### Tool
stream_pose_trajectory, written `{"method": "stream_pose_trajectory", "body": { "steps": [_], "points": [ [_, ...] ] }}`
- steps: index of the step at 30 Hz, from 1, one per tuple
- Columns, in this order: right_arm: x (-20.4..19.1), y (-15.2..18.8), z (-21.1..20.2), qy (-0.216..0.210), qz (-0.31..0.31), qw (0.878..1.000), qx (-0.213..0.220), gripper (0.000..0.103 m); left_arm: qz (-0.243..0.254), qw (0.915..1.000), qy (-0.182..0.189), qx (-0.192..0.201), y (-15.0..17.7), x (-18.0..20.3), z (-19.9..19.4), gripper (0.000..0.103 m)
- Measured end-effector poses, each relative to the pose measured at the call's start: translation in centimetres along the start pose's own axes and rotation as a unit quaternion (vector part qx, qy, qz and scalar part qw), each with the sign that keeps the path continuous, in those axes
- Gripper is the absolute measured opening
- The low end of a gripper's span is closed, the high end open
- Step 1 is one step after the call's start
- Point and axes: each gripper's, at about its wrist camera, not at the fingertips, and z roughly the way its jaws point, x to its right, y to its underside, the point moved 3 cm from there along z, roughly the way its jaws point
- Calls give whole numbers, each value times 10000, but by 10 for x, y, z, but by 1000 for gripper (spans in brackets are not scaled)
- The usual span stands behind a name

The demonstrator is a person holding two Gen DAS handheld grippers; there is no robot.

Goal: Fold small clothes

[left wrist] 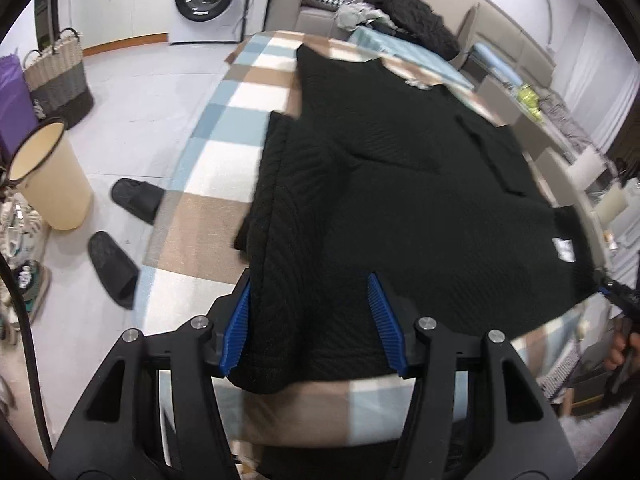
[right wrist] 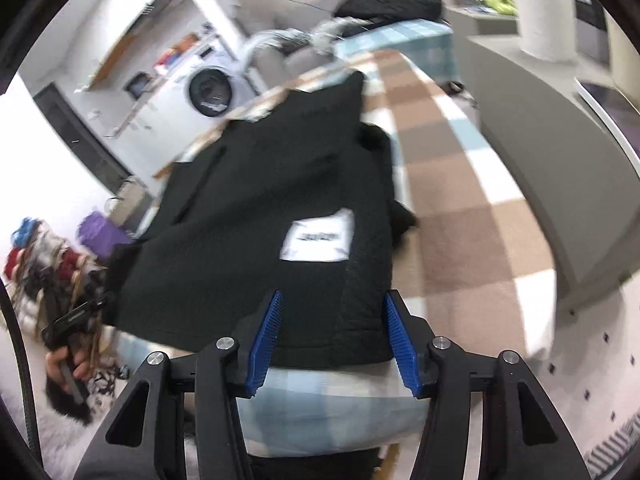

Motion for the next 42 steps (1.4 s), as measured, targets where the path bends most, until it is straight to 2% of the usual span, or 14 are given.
{"method": "stream_pose_trajectory", "body": {
  "steps": [3, 6, 11, 15, 17, 19, 20, 21, 23, 24, 26, 33, 37, 42],
  "points": [
    [-9, -2, -3, -349, -37, 9993, 103, 54, 95, 9995, 277, 111, 0, 14, -12, 53],
    [-11, -5, 1, -527, -9, 9985, 148, 54, 184, 9991, 350, 172, -3, 24, -14, 53],
    [-7, -10, 13, -444, -25, 9990, 19, 54, 205, 9995, 216, 135, -10, 25, -2, 53],
    [-5, -21, 25, -363, -35, 9993, 20, 54, 20, 9998, 82, 161, -22, 14, 15, 53],
    [-2, -25, 32, -264, -19, 9996, -37, 54, -95, 9998, 61, 176, -28, 9, 23, 47],
    [0, -27, 34, -301, -11, 9995, -22, 54, -160, 9997, 49, 167, -33, 6, 28, 25],
    [1, -28, 36, -281, -11, 9996, -42, 50, -167, 9997, 55, 145, -34, 4, 30, 19],
    [2, -29, 38, -269, -29, 9996, -57, 43, -157, 9997, 60, 165, -36, 4, 30, 8],
    [3, -32, 37, -151, -89, 9998, 10, 12, -118, 9995, -2, 306, -41, 2, 28, 4],
    [3, -34, 34, -70, -140, 9998, 127, 8, -117, 9991, -39, 395, -44, 1, 24, 3],
    [2, -43, 23, -10, -196, 9986, 500, 6, -156, 9983, -34, 567, -53, -1, 16, 2],
    [-11, -95, -6, 106, -241, 9901, 1378, 5, -104, 9921, 114, 1242, -104, 0, -11, 2],
    [-14, -137, -1, 214, -104, 9852, 1695, 5, 43, 9870, 160, 1598, -146, 7, -14, 2],
    [-11, -192, 26, 298, 197, 9810, 1909, 5, 192, 9859, 111, 1661, -194, 13, 8, 2]
  ]
}}
